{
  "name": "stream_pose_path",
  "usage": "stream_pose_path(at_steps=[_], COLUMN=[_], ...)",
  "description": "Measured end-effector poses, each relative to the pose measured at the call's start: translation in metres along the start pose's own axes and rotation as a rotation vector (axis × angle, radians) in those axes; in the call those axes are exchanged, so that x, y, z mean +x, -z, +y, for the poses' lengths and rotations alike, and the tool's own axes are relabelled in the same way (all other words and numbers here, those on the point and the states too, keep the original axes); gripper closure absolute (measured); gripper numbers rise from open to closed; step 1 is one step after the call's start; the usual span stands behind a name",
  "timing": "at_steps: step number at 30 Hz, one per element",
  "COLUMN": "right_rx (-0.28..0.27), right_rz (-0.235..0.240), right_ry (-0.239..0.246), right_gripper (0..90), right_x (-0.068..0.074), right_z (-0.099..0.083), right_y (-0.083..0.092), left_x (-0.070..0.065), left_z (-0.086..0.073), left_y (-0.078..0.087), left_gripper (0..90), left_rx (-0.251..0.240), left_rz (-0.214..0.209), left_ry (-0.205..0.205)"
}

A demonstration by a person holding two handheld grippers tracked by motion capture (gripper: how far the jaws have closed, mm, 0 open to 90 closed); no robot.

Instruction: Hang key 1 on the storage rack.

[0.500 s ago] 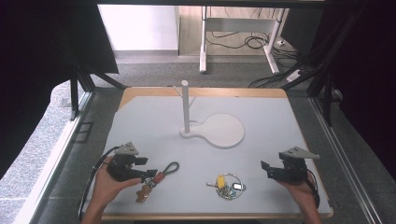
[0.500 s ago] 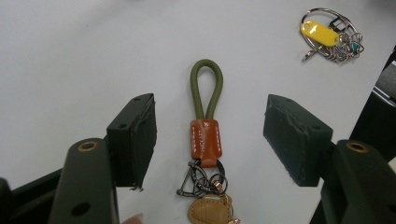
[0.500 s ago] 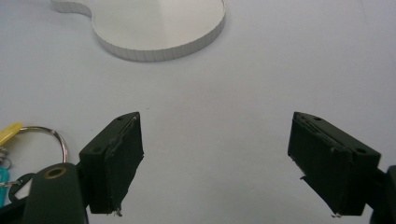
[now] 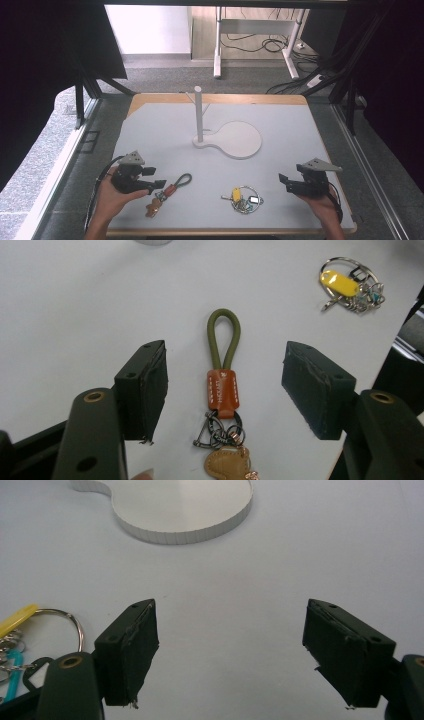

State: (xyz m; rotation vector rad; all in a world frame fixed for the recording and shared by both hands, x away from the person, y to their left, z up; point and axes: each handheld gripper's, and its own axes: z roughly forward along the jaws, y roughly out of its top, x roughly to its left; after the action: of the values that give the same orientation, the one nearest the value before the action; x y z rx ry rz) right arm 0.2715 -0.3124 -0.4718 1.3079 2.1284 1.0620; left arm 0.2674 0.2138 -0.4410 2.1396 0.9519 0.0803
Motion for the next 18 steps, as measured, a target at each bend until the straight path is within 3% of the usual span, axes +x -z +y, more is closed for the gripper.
stream_pose_path(at_steps=[2,7,10,16,17,18], right_rx=[-0.005,-0.011,-0.025,-0.029,-0.035,-0.035], right_rz=[0.013,0.015,0.021,0.018,0.015,0.015], right_ry=[-0.011,-0.023,-0.020,-0.018,-0.023,-0.023], right_gripper=[22.9,23.6,24.2,25.0,25.3,25.3], right_x=[-0.001,-0.006,-0.008,-0.011,-0.012,-0.012], right_z=[-0.001,-0.002,-0.003,-0.003,-0.003,-0.003], right_y=[-0.001,-0.001,0.002,0.003,0.004,0.004], left_x=[-0.002,-0.009,-0.012,-0.014,-0.014,-0.014], left_z=[0.004,0.018,0.025,0.025,0.025,0.025], left_y=[0.002,0.007,0.011,0.005,0.000,0.000], left_gripper=[35.8,35.9,36.5,37.3,37.4,37.4], left_rx=[-0.007,0.005,0.010,0.097,0.136,0.136], left_rz=[-0.007,0.025,0.015,0.029,0.029,0.029], left_ry=[0.000,-0.016,-0.026,-0.034,-0.038,-0.038])
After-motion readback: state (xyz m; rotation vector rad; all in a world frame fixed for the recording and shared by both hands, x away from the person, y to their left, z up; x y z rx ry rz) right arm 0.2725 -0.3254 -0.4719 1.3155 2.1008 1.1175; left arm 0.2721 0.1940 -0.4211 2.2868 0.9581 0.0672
